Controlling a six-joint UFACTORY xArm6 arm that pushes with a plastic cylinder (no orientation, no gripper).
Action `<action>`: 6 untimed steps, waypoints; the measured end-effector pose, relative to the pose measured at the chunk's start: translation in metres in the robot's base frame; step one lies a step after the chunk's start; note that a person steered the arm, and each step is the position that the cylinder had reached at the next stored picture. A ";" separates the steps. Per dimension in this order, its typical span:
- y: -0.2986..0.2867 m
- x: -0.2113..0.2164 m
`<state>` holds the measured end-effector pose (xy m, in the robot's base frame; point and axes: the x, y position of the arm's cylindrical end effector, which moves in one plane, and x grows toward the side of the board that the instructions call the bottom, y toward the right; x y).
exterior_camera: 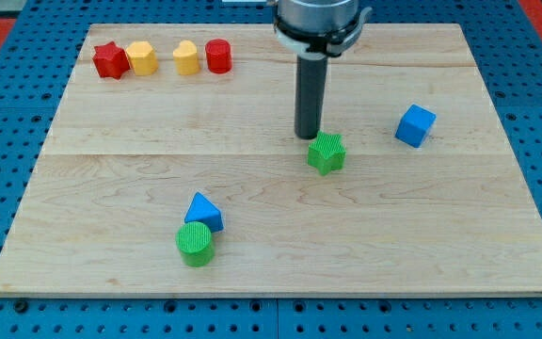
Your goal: Place green star above the triangle
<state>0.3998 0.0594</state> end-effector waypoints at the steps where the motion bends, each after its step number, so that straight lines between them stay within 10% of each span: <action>1: 0.061 0.013; 3: -0.104 0.061; 6: -0.145 0.062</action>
